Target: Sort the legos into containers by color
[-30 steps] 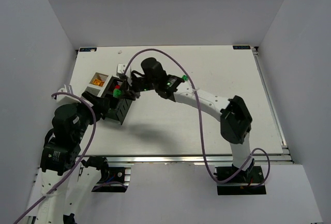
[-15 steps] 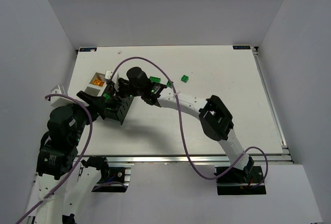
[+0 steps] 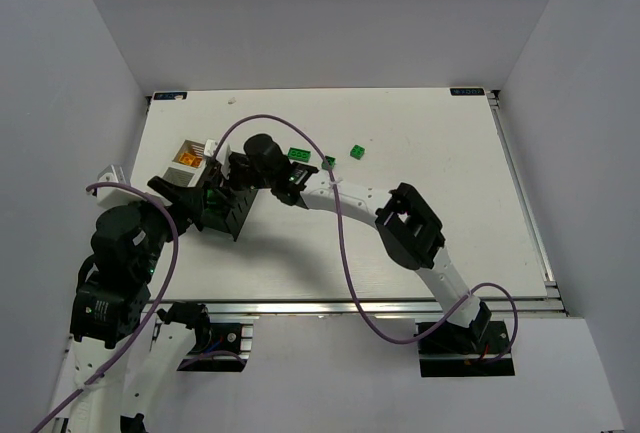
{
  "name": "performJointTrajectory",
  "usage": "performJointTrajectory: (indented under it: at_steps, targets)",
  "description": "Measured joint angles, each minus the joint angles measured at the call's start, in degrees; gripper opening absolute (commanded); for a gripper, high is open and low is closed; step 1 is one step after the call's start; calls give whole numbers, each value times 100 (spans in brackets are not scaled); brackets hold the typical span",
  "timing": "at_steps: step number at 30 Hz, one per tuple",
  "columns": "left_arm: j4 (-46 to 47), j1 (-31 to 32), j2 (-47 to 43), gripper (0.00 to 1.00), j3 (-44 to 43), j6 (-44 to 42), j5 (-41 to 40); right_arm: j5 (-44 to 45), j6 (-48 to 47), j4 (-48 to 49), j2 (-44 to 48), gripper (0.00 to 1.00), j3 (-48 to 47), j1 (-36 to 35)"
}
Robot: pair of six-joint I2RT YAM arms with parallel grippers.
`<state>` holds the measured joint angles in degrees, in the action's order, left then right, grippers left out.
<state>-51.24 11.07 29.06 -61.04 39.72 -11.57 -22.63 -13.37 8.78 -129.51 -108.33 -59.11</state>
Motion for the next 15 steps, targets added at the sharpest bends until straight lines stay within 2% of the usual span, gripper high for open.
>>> performJointTrajectory:
  at_steps: [2,7,8,12,15]
  targets:
    - [2,0,0,85,0,15,2,0,-28,70,2,71,13,0]
    - [35,0,2,83,2,37,70,0,-63,190,28,81,138,9]
    - [55,0,2,81,7,39,96,0,-68,175,46,88,175,24]
    - [164,0,74,70,35,48,337,39,-225,-2,264,89,315,74]
    - [358,0,306,61,72,42,667,127,-463,-256,802,90,616,216]
